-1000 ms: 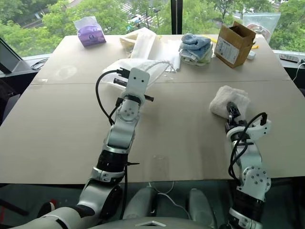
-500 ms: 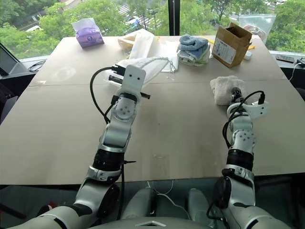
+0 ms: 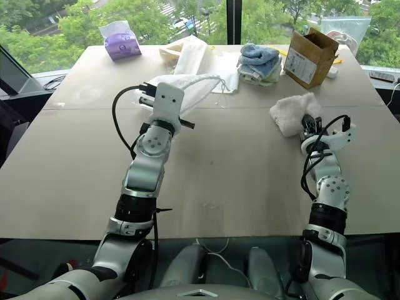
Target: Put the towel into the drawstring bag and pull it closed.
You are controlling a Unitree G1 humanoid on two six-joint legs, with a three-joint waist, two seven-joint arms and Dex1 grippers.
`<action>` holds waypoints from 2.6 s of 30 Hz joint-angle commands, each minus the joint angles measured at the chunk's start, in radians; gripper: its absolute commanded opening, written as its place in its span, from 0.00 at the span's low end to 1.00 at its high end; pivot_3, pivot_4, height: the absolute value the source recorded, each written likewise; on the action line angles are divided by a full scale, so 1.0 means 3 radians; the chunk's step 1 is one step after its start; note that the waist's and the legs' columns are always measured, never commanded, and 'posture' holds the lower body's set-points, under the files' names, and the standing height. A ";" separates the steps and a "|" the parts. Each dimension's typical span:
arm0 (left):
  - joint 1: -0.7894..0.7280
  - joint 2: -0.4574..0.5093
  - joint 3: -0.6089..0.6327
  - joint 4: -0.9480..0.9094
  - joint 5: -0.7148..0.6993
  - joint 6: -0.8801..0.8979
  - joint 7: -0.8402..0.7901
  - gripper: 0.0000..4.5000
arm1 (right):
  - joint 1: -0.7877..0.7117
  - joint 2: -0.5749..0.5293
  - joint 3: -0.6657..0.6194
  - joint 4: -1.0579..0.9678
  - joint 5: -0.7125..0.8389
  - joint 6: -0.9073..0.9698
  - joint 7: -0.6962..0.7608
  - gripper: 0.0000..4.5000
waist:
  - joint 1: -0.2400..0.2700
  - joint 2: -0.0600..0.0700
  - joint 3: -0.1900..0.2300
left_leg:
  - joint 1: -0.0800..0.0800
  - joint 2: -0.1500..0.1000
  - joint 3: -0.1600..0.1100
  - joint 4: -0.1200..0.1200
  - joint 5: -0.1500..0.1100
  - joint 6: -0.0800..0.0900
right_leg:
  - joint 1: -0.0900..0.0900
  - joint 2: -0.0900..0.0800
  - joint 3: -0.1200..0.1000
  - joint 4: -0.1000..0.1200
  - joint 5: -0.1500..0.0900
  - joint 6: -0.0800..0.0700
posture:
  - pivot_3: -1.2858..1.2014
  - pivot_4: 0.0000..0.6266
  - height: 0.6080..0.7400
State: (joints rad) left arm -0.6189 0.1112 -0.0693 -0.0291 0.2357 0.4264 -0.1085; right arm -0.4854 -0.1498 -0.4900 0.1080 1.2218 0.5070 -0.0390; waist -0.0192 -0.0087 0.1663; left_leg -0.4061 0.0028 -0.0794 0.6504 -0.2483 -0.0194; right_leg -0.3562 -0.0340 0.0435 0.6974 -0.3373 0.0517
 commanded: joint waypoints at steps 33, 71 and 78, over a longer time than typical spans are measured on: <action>0.0175 -0.0092 0.0090 -0.0978 -0.1973 0.0715 -0.1050 0.00 | 0.0226 -0.0516 0.1141 -0.0604 -0.0836 0.0750 0.1788 0.01 | -0.0070 0.0001 -0.0001 | -0.0033 0.0000 0.0005 0.0006 0.0003 -0.0004 | -0.0032 0.0000 0.0001 -0.0004 0.0000 0.0000 | 0.52 0.24 1.00; 0.0446 0.0206 -0.0248 -0.1058 -0.2219 0.0676 -0.1458 0.00 | -0.0040 0.0679 0.0882 -0.0976 0.0521 0.0725 0.0541 0.01 | -0.0079 0.0003 0.0000 | -0.0031 0.0001 0.0001 0.0007 0.0003 -0.0004 | -0.0034 0.0001 0.0001 0.0002 0.0000 0.0000 | 0.52 0.24 1.00; 0.0332 0.0058 0.0124 -0.1211 -0.2943 0.1124 -0.1478 0.00 | 0.0291 0.0267 0.1169 -0.0887 0.0066 0.0912 0.0868 0.01 | -0.0076 0.0003 -0.0001 | -0.0033 0.0000 0.0000 0.0008 0.0003 -0.0004 | -0.0033 0.0000 -0.0001 0.0001 0.0000 0.0000 | 0.52 0.24 1.00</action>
State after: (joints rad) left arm -0.4766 0.1397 -0.0770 -0.2950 -0.5630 0.7704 -0.5353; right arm -0.4328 -0.0399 -0.1710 -0.1669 1.2860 0.7405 0.1996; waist -0.0420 -0.0079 0.1661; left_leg -0.4159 0.0026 -0.0794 0.6528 -0.2475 -0.0207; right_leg -0.3662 -0.0341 0.0434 0.6976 -0.3372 0.0516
